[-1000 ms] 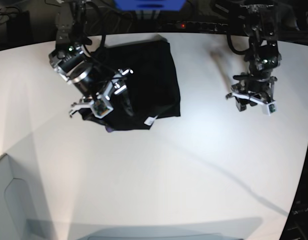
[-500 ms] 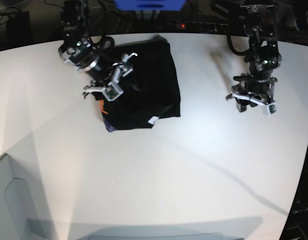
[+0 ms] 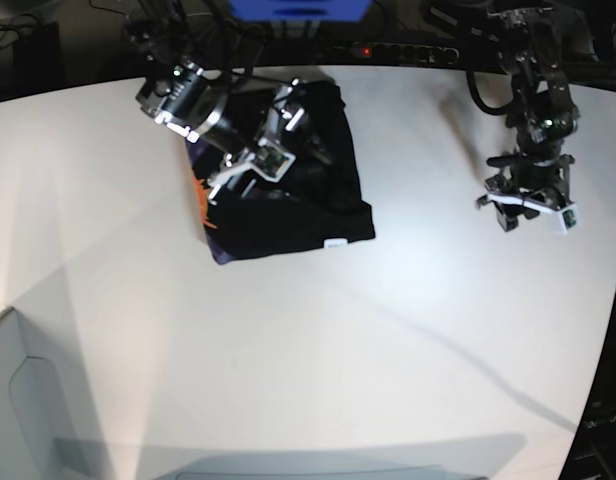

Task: Fold the T-shirt properly
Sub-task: 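Press and tuck the folded layers with the right gripper, then grasp the bundle's edge with the left gripper and rotate it square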

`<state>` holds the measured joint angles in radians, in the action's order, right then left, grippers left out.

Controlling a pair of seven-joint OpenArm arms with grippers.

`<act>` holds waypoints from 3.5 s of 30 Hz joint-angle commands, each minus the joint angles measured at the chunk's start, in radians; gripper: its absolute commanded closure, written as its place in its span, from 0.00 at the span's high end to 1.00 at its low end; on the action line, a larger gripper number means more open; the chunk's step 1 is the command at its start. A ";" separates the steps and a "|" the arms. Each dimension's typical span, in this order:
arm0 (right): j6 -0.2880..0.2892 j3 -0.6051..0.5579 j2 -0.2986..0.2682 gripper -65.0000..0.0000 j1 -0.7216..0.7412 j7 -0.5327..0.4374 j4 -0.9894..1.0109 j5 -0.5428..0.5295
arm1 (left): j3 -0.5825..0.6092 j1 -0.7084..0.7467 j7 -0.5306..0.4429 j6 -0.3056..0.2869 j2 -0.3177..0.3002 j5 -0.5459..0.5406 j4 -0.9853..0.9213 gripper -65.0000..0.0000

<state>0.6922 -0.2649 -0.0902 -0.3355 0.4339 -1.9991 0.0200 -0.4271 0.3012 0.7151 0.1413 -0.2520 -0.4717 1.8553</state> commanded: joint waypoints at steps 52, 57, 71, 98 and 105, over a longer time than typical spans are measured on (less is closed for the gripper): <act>0.006 -0.152 0.175 0.59 0.160 -0.171 0.452 -0.016 | -0.197 0.048 0.015 -0.002 -0.010 0.000 0.047 0.52; 0.006 -0.041 0.157 0.59 0.164 -0.163 0.329 -0.016 | -0.197 0.051 0.117 -0.004 0.052 -0.060 0.100 0.52; 0.006 0.349 0.132 0.59 0.154 -0.162 0.154 -0.018 | -0.036 0.091 0.374 -0.004 0.267 -0.444 0.082 0.66; 0.006 0.566 0.132 0.59 0.164 -0.162 0.149 -0.015 | 0.584 -0.086 0.002 -0.004 0.032 -0.299 -0.325 0.01; 0.006 0.639 0.132 0.59 0.164 -0.162 0.149 -0.015 | 0.894 -0.357 0.002 -0.004 -0.112 -0.299 -0.415 0.00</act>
<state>0.6918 0.3744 0.0460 -0.1810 0.3054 -1.8305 0.0231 0.4698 -0.0589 0.6838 0.0849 -0.3573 -0.8379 1.4517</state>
